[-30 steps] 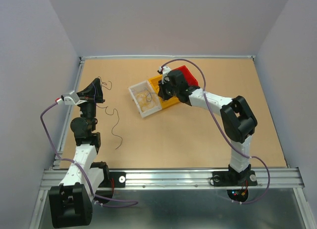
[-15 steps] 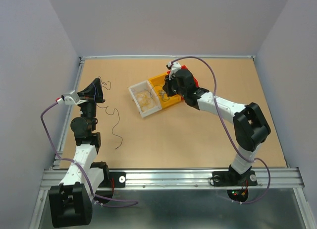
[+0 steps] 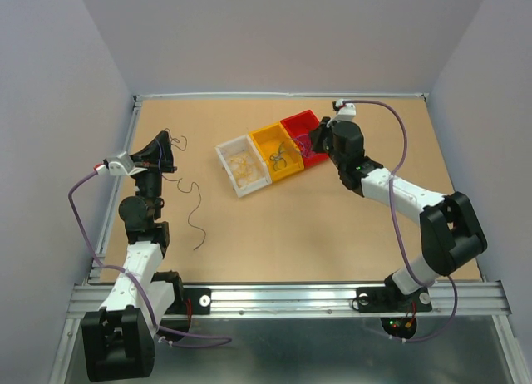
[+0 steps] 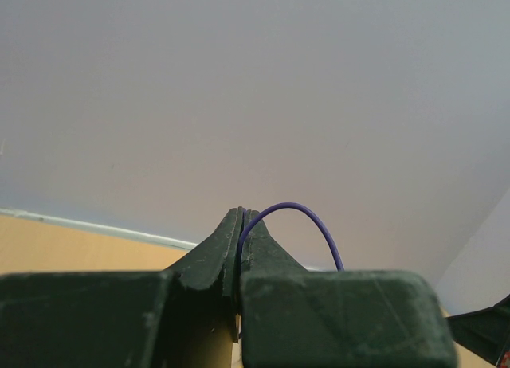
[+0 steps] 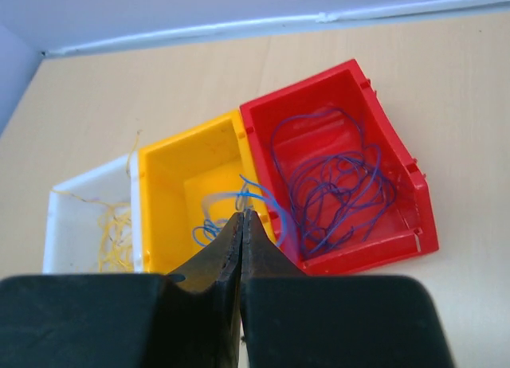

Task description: Untangle the cables

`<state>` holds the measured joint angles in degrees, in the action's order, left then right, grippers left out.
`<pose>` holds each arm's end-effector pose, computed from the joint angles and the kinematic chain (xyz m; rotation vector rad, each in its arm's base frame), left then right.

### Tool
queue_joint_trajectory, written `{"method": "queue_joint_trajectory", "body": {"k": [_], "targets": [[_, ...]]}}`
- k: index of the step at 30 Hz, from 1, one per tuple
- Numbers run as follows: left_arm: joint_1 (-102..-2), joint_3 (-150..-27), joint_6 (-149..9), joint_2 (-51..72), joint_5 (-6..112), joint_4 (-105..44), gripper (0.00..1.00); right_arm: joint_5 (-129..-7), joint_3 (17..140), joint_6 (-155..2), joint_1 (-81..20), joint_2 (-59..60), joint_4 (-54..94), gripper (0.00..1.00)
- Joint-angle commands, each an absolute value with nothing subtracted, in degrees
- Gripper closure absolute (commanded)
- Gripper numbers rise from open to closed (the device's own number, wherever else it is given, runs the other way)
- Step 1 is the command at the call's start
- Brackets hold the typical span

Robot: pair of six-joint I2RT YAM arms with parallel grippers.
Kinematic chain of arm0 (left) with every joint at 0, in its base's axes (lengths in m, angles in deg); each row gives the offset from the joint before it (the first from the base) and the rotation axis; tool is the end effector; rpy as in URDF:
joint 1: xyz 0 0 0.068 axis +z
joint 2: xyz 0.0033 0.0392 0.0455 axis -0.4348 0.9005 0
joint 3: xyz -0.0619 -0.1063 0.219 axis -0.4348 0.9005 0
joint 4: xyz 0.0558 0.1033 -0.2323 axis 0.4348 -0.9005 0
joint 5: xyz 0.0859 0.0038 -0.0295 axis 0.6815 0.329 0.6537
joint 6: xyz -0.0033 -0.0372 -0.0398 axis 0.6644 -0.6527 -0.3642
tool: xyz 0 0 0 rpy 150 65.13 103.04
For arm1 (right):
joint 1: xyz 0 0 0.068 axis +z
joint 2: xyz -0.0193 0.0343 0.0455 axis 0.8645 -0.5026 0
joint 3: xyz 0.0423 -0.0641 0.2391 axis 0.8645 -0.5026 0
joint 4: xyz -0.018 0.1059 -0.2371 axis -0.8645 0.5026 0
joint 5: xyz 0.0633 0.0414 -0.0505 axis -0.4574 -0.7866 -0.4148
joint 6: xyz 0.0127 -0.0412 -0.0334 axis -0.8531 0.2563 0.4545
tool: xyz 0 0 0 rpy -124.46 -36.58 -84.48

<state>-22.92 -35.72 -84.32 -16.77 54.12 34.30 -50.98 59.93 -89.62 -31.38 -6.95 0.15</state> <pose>0.1888 0.0048 0.2951 -0.1155 0.9209 -0.4291 0.3205 0.1671 0.2541 -0.0208 1.8128 0.4619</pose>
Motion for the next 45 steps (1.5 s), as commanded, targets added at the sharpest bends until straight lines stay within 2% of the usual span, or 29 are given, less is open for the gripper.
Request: {"method": "queue_joint_trajectory", "body": {"k": [1, 7, 13, 14, 16, 17, 19, 23, 29, 37, 45], "targets": [[-23.3, -36.1, -83.1, -17.1, 53.6, 38.5, 1.0, -50.8, 59.2, -91.6, -31.3, -6.5, -5.9, 1.0], [-23.4, -36.1, -83.1, -17.1, 53.7, 38.6, 1.0, -56.2, 61.0, -90.8, -31.2, -9.3, -5.6, 0.99], [-23.5, -36.1, -83.1, -17.1, 53.5, 38.5, 1.0, -56.0, 63.1, -89.8, -31.3, -10.3, -2.6, 0.99], [-23.5, -36.1, -83.0, -17.0, 53.4, 38.6, 1.0, -54.9, 63.9, -89.8, -31.3, -10.9, 0.4, 0.92], [-23.6, -36.1, -83.0, -17.0, 53.3, 38.5, 1.0, -50.3, 65.6, -90.8, -31.3, -11.5, 3.1, 0.47], [-23.5, -36.1, -82.9, -17.0, 53.4, 38.5, 1.0, -48.8, 65.5, -91.6, -31.3, -11.5, 4.8, 0.32], [-23.5, -36.2, -82.9, -17.0, 53.5, 38.5, 1.0, -46.1, 64.2, -94.7, -31.5, -10.6, 5.9, 0.15], [-23.5, -36.1, -83.1, -17.0, 53.2, 38.5, 1.0, -39.2, 58.6, -100.3, -32.9, -7.2, 6.8, 0.11], [-23.8, -36.2, -83.4, -16.8, 52.3, 38.5, 1.0, -41.7, 51.0, -104.1, -34.5, -5.6, 6.7, 0.11], [-23.8, -36.0, -83.0, -18.1, 52.8, 37.9, 1.0, -43.8, 49.9, -110.2, -40.4, -8.8, 5.8, 0.13], [-23.9, -36.7, -83.1, -15.6, 52.2, 38.0, 1.0, -43.8, 53.4, -101.0, -40.4, -13.7, 4.1, 0.17]]}}
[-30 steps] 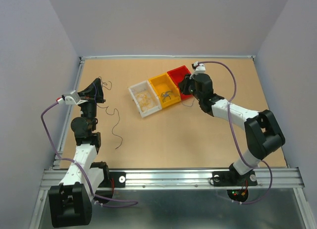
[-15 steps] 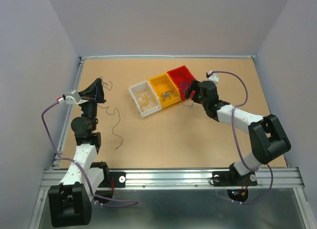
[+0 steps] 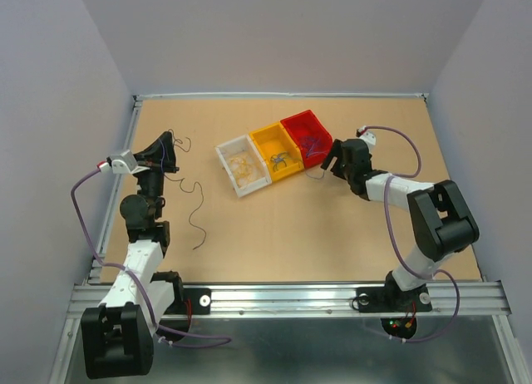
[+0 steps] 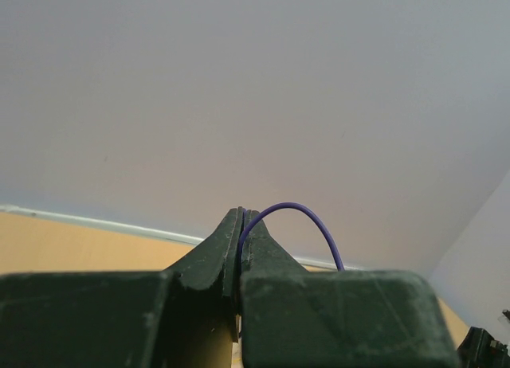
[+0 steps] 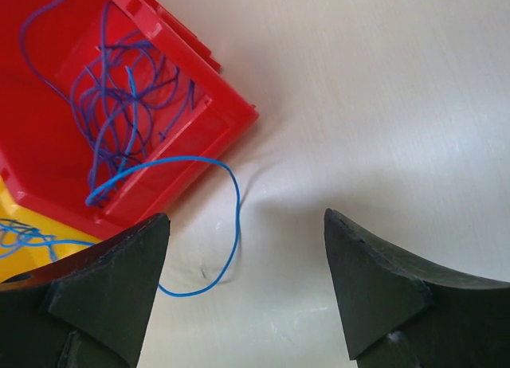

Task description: Untangle the cables

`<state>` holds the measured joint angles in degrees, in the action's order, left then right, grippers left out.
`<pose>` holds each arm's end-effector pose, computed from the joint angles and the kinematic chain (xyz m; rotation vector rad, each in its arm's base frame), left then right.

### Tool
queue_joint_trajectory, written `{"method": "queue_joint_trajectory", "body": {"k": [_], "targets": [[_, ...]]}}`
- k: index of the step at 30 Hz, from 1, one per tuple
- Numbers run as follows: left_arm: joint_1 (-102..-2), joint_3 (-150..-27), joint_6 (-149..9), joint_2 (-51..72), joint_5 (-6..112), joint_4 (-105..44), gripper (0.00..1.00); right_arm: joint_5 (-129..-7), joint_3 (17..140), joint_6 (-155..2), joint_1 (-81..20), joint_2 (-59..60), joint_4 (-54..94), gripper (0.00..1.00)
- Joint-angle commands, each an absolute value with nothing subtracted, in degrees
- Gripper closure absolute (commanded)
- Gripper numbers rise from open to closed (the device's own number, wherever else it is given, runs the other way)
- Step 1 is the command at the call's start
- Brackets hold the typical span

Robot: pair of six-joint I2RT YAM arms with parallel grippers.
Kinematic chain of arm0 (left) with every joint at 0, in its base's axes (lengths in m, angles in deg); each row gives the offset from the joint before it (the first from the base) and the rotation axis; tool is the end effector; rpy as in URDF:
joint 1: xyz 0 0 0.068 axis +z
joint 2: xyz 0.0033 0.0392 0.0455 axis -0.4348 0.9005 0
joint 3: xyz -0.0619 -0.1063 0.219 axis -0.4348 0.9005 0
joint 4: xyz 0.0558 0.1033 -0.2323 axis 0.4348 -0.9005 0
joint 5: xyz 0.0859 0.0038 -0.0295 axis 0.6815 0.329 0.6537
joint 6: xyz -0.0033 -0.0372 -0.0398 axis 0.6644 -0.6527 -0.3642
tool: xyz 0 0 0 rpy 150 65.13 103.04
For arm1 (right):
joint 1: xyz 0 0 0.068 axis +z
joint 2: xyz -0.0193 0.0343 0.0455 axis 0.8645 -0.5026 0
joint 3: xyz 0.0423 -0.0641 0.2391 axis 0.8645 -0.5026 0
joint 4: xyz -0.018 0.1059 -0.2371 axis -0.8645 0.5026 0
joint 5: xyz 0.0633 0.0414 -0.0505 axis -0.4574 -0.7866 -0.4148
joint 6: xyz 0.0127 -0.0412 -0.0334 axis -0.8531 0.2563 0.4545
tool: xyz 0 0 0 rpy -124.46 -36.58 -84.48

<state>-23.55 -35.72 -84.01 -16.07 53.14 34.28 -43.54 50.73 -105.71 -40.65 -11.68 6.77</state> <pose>0.1910 0.0021 0.2930 -0.0956 0.9380 -0.4421 0.3242 0.1018 0.1628 0.4757 2.0811 0.2590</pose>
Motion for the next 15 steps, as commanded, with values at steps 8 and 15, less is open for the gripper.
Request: {"method": "queue_joint_trajectory", "body": {"k": [8, 15], "targets": [[-24.2, -36.6, -83.0, -15.8, 51.9, 38.1, 1.0, -43.3, 56.0, -98.5, -40.4, -16.4, 3.9, 0.21], [-24.2, -36.8, -82.8, -15.3, 51.8, 38.1, 1.0, -45.8, 58.7, -99.0, -40.4, -20.9, 3.6, 0.27]]}}
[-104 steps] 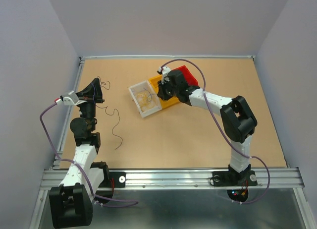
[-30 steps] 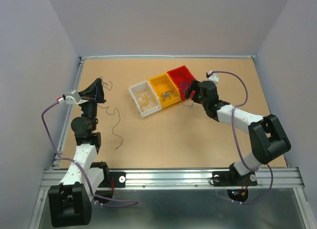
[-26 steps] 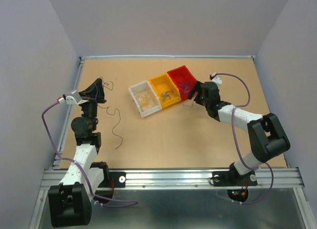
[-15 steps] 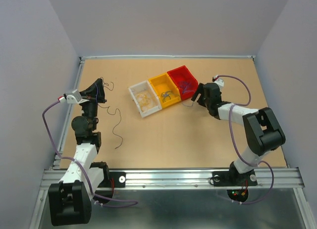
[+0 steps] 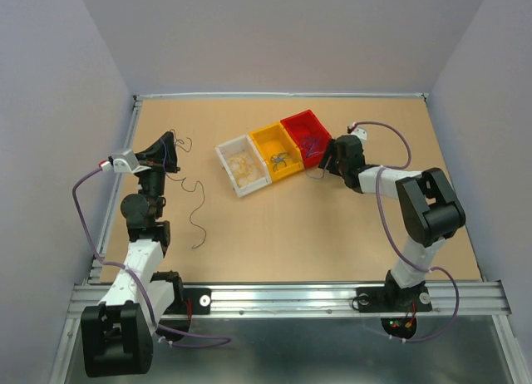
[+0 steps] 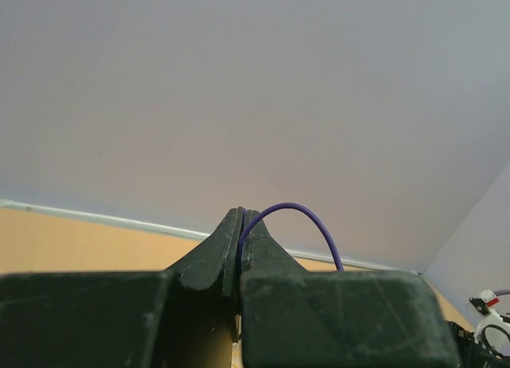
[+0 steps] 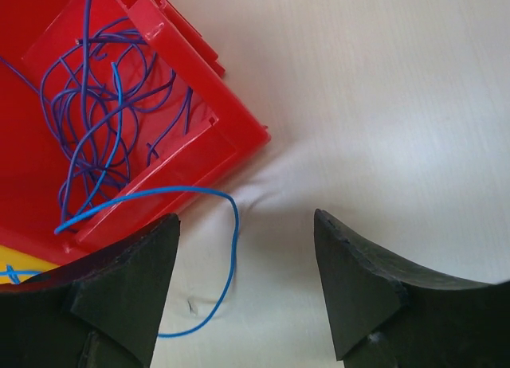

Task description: Untangle the cables

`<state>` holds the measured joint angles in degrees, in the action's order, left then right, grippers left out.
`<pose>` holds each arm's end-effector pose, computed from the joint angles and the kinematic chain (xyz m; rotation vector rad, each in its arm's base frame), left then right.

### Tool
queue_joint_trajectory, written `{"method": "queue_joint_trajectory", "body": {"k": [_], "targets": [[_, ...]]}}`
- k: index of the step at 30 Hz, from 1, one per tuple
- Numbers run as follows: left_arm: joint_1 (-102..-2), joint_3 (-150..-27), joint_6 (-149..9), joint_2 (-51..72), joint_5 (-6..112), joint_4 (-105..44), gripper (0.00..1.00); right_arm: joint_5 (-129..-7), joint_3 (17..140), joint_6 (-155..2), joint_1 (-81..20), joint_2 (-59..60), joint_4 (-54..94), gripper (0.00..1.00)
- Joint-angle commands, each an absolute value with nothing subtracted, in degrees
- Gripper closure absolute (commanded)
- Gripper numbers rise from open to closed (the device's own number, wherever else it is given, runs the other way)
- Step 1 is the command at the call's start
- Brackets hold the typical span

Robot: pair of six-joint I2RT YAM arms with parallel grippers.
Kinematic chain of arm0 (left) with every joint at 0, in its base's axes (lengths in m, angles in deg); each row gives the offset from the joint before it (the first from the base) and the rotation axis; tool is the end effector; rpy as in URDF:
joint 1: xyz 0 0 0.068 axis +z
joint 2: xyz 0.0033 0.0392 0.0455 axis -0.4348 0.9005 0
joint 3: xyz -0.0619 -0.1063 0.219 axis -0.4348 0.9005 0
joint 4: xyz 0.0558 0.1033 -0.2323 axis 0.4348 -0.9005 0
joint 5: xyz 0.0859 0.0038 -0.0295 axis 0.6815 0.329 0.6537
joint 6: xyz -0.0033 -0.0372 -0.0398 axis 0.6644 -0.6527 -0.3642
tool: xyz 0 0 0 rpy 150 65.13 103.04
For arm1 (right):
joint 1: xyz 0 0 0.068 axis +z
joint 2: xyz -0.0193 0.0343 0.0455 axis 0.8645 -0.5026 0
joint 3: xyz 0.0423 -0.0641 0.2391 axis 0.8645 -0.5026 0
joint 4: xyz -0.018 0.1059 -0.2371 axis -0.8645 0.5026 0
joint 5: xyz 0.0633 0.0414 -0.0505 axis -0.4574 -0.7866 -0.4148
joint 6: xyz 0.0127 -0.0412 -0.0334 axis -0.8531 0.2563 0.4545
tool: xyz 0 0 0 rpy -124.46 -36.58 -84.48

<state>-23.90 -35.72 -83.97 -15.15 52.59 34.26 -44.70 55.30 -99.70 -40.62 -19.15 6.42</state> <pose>0.1939 0.0007 0.2901 -0.0880 0.9566 -0.4516 0.3444 0.1097 0.1440 0.3525 2.1476 0.1967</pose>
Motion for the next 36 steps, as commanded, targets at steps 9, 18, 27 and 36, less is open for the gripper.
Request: {"method": "queue_joint_trajectory", "body": {"k": [9, 18, 27, 36], "targets": [[-24.3, -36.8, -82.7, -15.5, 51.8, 38.1, 1.0, -45.3, 59.3, -99.7, -40.3, -23.1, 4.4, 0.42], [-24.4, -36.7, -82.6, -15.6, 51.7, 38.0, 1.0, -36.0, 66.1, -97.7, -38.3, -27.7, 13.0, 0.59], [-24.5, -36.7, -82.6, -15.6, 51.8, 38.1, 1.0, -36.5, 65.4, -98.2, -38.0, -24.2, 13.2, 0.99], [-24.5, -36.8, -82.4, -15.6, 51.8, 38.0, 1.0, -28.8, 62.9, -93.1, -31.4, -13.4, 13.0, 0.99]]}}
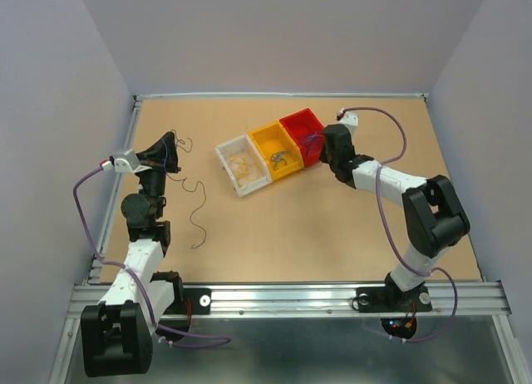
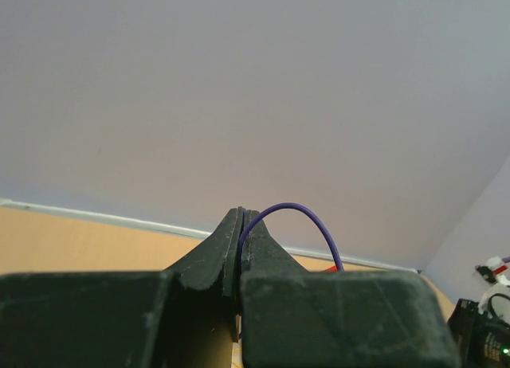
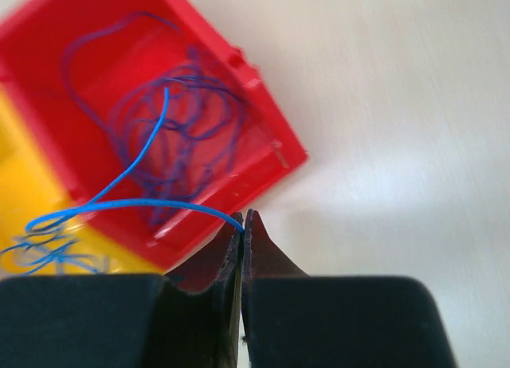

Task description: Untangle the cables

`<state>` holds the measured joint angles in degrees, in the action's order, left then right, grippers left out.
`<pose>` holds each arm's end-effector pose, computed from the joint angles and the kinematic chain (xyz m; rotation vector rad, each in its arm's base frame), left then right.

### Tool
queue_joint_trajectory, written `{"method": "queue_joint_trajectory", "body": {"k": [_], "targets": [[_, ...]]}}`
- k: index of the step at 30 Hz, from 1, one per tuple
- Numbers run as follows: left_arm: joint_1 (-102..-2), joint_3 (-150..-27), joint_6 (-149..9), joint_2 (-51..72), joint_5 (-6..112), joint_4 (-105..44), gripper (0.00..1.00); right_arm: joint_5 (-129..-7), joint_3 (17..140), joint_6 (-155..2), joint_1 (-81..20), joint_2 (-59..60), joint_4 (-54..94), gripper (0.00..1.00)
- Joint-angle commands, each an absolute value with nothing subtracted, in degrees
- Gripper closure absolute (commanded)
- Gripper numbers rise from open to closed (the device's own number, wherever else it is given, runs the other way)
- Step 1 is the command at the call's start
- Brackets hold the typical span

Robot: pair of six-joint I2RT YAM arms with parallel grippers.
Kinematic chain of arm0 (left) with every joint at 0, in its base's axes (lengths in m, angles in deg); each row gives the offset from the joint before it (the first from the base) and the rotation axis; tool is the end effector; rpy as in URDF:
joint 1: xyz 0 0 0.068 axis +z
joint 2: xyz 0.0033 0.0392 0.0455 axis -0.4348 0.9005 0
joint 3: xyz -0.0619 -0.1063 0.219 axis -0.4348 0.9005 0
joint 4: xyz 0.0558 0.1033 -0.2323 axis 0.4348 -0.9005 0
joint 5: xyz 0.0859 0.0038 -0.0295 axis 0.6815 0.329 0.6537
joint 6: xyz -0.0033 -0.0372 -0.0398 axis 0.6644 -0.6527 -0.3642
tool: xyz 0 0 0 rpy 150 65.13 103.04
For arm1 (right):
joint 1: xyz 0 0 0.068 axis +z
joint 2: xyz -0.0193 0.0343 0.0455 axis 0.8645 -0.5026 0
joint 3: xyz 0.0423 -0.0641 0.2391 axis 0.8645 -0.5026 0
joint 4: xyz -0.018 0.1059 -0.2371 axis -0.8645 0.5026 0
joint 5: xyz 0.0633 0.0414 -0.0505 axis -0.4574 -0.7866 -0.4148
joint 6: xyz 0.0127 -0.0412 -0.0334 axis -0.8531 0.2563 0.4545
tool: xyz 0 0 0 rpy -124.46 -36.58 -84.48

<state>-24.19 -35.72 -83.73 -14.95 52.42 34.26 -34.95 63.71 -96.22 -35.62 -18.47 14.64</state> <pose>0.1945 -0.0003 0.2895 -0.0817 0.9610 -0.4538 0.3508 0.1407 0.1816 0.2856 2.0965 0.0468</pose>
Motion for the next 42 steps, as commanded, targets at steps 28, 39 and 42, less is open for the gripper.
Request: {"method": "queue_joint_trajectory", "body": {"k": [28, 39, 42], "targets": [[-25.2, -37.0, -81.3, -15.1, 52.0, 38.1, 1.0, -21.4, 86.8, -76.7, -18.8, -35.2, 16.7, 1.0], [-25.7, -37.1, -81.0, -14.7, 51.9, 38.3, 1.0, -37.3, 105.8, -77.4, -19.1, -50.9, 34.7, 0.98], [-25.6, -37.1, -80.6, -14.2, 51.8, 38.3, 1.0, -39.7, 104.0, -79.6, -19.6, -47.5, 34.6, 0.93]]}}
